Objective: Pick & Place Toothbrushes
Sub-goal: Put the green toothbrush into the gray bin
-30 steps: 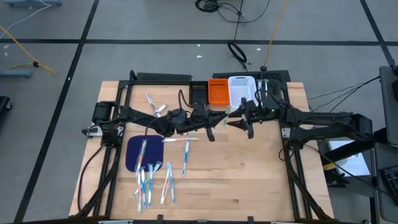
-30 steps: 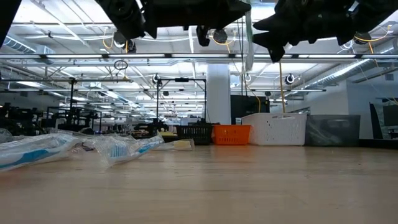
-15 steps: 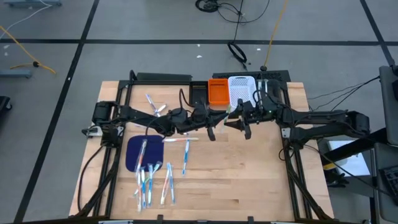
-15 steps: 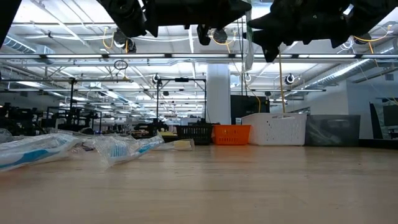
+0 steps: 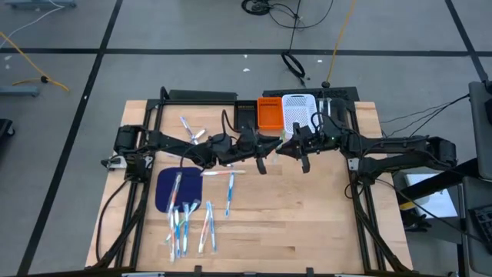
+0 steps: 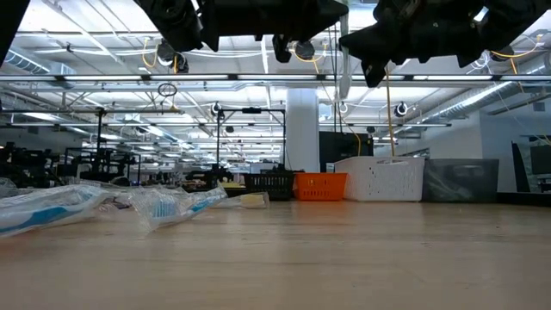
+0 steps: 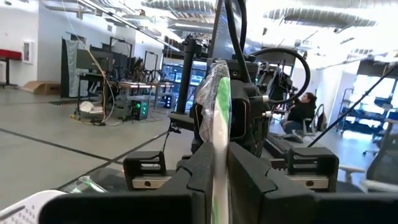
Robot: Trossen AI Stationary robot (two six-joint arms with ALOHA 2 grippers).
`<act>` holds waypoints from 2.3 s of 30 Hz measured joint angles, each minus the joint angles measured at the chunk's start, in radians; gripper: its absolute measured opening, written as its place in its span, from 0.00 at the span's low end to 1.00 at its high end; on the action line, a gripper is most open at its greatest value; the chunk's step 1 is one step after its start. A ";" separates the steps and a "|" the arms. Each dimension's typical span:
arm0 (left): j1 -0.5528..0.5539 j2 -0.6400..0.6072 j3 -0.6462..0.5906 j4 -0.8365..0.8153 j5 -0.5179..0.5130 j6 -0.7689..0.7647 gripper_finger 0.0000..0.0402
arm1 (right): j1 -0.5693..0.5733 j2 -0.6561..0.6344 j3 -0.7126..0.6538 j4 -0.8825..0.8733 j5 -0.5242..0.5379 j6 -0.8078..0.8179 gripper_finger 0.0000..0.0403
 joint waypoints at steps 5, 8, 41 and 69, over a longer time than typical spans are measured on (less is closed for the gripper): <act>-0.001 0.000 0.000 0.001 -0.013 0.044 0.11 | -0.001 -0.019 0.000 -0.021 0.000 -0.003 0.03; -0.001 -0.001 0.000 -0.005 -0.014 0.068 0.12 | -0.001 -0.036 0.000 -0.042 0.003 -0.004 0.03; -0.030 -0.320 -0.003 -1.171 -0.305 -0.035 0.32 | -0.397 -0.395 -0.001 -0.759 0.400 -0.025 0.03; -0.036 -0.320 -0.003 -1.305 -0.305 -0.106 0.32 | -0.774 -0.378 0.000 -0.953 0.372 -0.117 0.03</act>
